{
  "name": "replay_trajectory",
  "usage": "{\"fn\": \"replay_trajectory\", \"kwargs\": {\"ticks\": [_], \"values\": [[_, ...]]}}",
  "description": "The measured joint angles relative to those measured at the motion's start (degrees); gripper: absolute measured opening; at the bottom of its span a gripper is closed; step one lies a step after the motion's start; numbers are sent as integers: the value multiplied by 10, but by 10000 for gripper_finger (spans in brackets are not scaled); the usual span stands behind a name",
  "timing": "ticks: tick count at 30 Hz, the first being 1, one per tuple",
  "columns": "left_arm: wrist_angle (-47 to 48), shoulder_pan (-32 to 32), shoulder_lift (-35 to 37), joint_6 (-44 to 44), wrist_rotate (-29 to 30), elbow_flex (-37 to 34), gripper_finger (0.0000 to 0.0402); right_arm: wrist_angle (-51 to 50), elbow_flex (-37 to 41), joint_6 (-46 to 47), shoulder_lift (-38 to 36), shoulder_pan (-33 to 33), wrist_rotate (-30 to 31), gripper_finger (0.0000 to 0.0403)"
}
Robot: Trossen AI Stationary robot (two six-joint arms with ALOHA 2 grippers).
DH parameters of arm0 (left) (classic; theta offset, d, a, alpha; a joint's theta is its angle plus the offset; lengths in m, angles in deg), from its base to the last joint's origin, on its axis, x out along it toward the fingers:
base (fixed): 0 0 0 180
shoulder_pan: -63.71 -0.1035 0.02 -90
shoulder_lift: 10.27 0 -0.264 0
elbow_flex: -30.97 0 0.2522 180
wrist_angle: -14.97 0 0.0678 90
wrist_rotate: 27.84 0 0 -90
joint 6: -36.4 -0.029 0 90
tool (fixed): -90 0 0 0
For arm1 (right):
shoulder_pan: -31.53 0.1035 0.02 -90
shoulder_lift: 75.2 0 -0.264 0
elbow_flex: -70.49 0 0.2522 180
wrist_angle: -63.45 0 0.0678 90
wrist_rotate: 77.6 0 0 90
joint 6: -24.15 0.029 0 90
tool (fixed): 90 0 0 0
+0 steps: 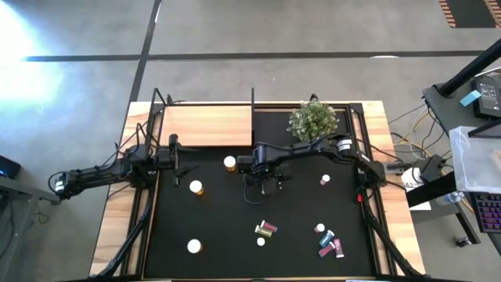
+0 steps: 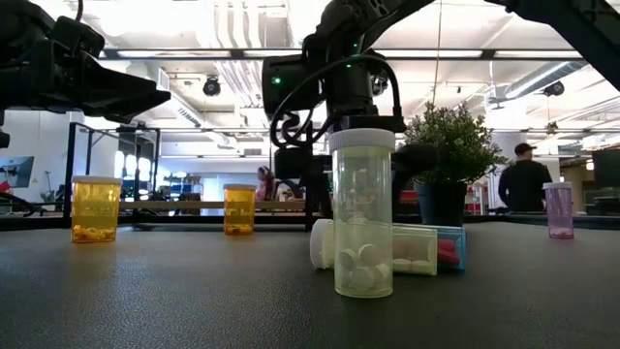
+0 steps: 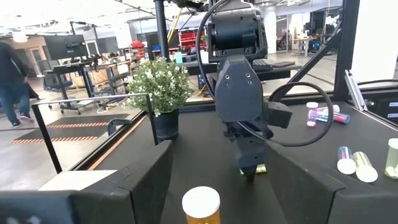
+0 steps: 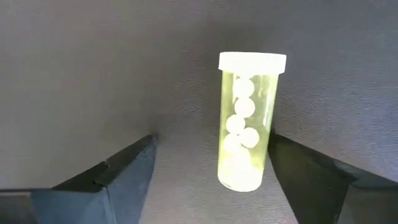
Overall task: Pick and place medicine bottles onto shelf by color
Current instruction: Adjust the top yellow medicine bottle
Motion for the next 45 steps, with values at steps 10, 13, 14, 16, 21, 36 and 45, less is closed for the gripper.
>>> {"fn": "replay_trajectory", "kwargs": {"ticks": [10,13,14,16,21,36,45], "values": [[0,0,0,0,0,0,235,-1,0,1,1,1,-4,196],[0,0,0,0,0,0,235,0,0,1,1,1,-4,167],[0,0,0,0,0,0,235,1,0,2,1,1,-4,159],[0,0,0,0,0,0,235,3,0,2,1,1,-5,145],[0,0,0,0,0,0,235,9,0,23,1,2,-22,120],[0,0,0,0,0,0,235,171,-5,35,1,2,-28,125],[0,0,0,0,0,0,235,289,-5,18,1,2,-27,123]]}}
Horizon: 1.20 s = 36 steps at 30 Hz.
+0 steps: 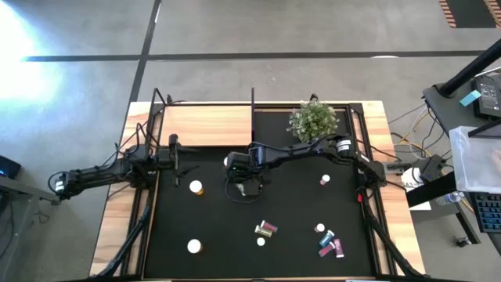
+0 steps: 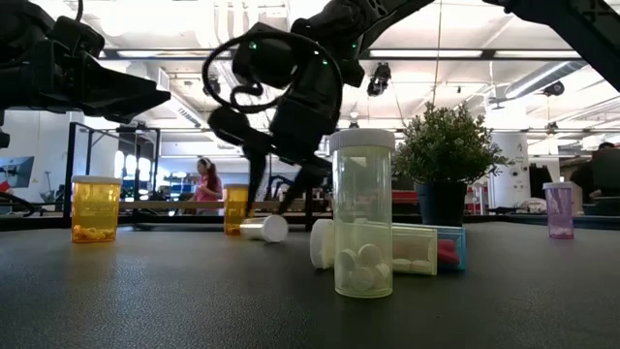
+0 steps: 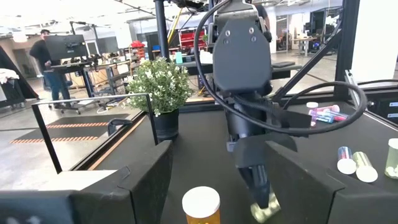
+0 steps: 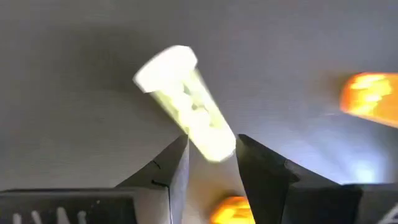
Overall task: Pick and place medicine bottles onto shelf by color
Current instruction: Adjust the top yellow medicine bottle
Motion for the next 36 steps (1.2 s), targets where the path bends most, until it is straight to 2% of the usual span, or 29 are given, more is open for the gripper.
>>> {"fn": "replay_trajectory", "kwargs": {"ticks": [3,10,22,33,36], "values": [[0,0,0,0,0,0,235,28,0,-20,0,0,0,119],[0,0,0,0,0,0,235,5,0,15,0,0,1,108],[0,0,0,0,0,0,235,17,-1,-31,-9,-3,0,107],[0,0,0,0,0,0,235,28,-1,96,-9,-3,1,100],[0,0,0,0,0,0,235,-5,-1,74,-9,-3,1,97]]}}
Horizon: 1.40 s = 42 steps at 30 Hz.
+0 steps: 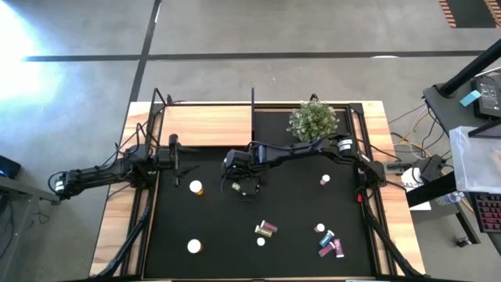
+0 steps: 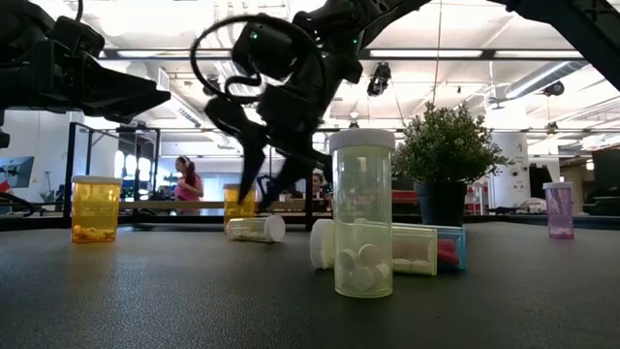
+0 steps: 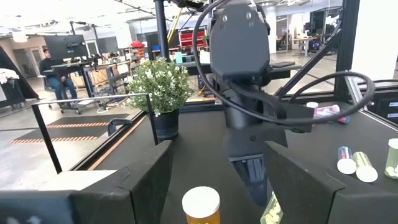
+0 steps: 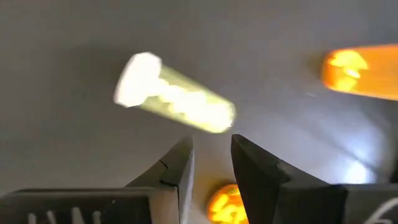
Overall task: Pick and place medicine bottles onto shelf by color
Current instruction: Adjust the top yellow medicine bottle
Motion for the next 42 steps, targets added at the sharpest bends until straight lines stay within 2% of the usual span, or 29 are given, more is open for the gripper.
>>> {"fn": "replay_trajectory", "kwargs": {"ticks": [7,16,32,42], "values": [[0,0,0,0,0,0,235,-50,0,-160,0,-2,0,95],[0,0,0,0,0,0,235,-51,0,-276,-3,-4,-1,95],[0,0,0,0,0,0,235,-50,0,-305,-8,4,-1,95],[0,0,0,0,0,0,235,-49,0,-384,-8,11,-17,95]]}}
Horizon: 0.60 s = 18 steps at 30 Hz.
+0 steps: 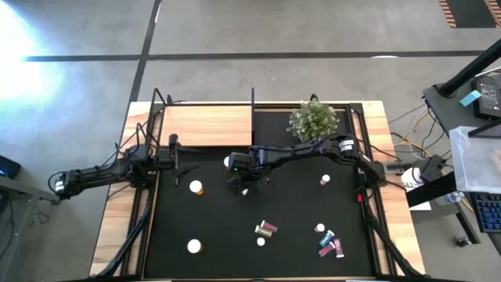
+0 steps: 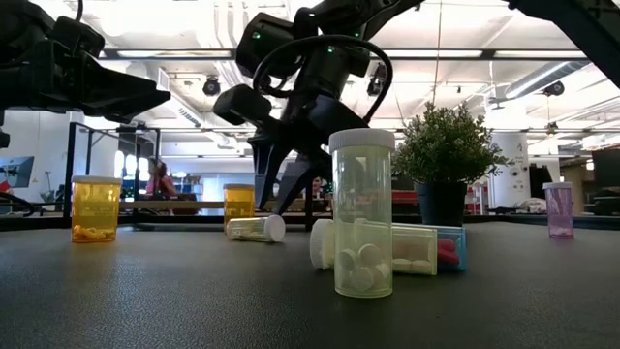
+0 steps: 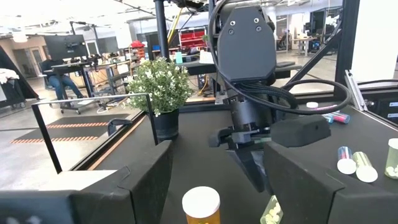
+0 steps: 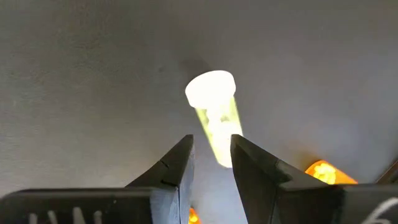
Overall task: Pick and place medicine bottles onto shelf by color
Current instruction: Adjust the top yellow medicine bottle
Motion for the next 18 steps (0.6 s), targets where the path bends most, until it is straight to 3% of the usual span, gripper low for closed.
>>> {"fn": "replay_trajectory", "kwargs": {"ticks": [7,18], "values": [[0,0,0,0,0,0,235,-2,0,-6,0,1,3,95],[0,0,0,0,0,0,235,-5,0,60,2,1,23,95]]}}
